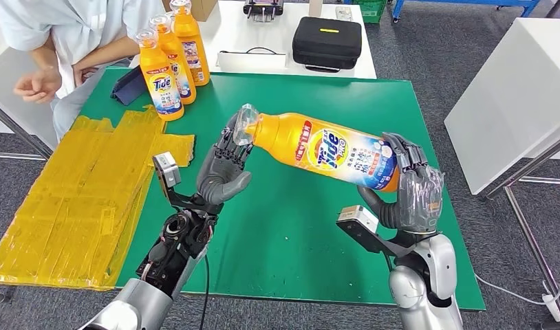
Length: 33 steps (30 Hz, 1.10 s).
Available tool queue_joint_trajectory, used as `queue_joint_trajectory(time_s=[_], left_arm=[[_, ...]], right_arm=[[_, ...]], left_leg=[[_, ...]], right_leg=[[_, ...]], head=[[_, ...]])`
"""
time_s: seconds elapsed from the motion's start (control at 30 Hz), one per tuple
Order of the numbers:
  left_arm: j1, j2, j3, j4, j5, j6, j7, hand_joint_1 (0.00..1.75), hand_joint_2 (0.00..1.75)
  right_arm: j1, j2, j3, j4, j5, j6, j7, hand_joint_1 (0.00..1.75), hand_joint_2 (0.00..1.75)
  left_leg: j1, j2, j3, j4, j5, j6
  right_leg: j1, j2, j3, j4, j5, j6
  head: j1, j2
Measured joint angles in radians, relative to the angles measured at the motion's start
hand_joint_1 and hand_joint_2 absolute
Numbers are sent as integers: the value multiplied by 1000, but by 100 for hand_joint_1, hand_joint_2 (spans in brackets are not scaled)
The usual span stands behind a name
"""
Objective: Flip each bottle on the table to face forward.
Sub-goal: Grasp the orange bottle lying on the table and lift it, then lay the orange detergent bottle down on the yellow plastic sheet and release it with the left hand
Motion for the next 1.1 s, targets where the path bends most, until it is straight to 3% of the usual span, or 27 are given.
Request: queue_joint_trajectory(time_s=[0.83, 1.1], left_arm=[[-7, -32, -14, 0, -7, -23, 19, 0, 175], [-8, -39, -18, 0, 1, -27, 29, 0, 175]], right_arm=[[-4, 52, -2, 81, 7, 39, 12, 175, 175], [-73, 63, -3, 172, -17, 38, 17, 175, 175]], left_leg=[[0, 0, 0, 0, 0, 0], [0, 0, 0, 0, 0, 0]], right_leg=[[0, 0, 0, 0, 0, 0], [0, 0, 0, 0, 0, 0]], head=[[0, 0], [0, 0]])
